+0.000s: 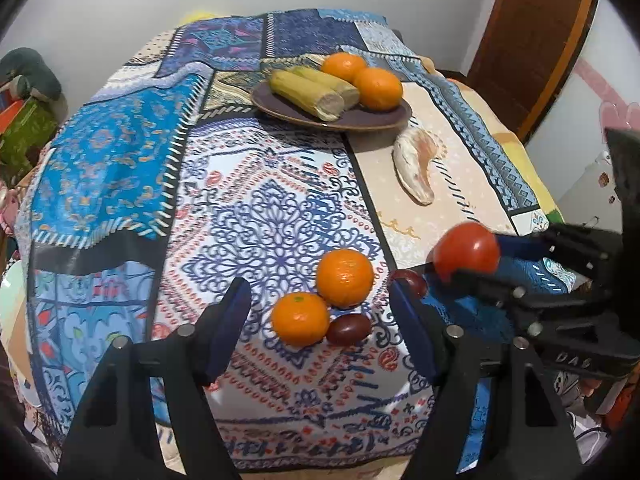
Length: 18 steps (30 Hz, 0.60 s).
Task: Organize fruits
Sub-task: 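Grasp the red tomato with the right gripper while the left gripper grasps a tangerine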
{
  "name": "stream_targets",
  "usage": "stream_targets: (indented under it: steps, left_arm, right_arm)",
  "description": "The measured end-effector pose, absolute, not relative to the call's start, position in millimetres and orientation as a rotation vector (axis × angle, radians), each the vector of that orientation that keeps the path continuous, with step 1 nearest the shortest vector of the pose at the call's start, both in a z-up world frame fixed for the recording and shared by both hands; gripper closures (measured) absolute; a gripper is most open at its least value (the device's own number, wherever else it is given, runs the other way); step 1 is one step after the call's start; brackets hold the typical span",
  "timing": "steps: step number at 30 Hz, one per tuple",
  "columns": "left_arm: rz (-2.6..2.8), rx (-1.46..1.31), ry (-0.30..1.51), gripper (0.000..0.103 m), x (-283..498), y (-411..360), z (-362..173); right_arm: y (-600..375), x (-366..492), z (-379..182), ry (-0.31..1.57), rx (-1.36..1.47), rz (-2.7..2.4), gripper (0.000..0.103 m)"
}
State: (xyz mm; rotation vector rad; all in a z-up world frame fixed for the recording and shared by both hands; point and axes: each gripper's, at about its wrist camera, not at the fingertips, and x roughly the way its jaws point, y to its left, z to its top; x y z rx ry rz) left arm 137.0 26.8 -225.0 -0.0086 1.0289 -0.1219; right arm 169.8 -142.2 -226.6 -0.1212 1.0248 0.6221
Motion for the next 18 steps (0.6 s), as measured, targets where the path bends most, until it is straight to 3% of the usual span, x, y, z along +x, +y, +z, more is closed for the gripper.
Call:
stream_targets:
  steps: [3, 8, 12, 18]
  left_arm:
    - [-0.136, -0.008, 1.057, 0.051, 144.8, 22.7, -233.1]
    - [-0.129, 0.009, 1.037, 0.053, 151.7, 19.1, -237.8]
    - [-0.157, -0.001, 1.031, 0.061, 156.3, 18.5, -237.0]
    - [-0.179, 0.038, 1.039, 0.062, 162.4, 11.7, -238.5]
  right_arm:
    - [-150.4, 174.9, -222.5, 1.009, -0.101, 0.605, 0.059]
    - [-161.3, 184.0, -215.5, 0.983, -0.080, 0.579, 0.059]
    - [-162.4, 190.8, -214.9, 0.976, -0.085, 0.574, 0.059]
    - [-164.1, 199.6, -213.1, 0.964, -0.072, 0.575, 0.059]
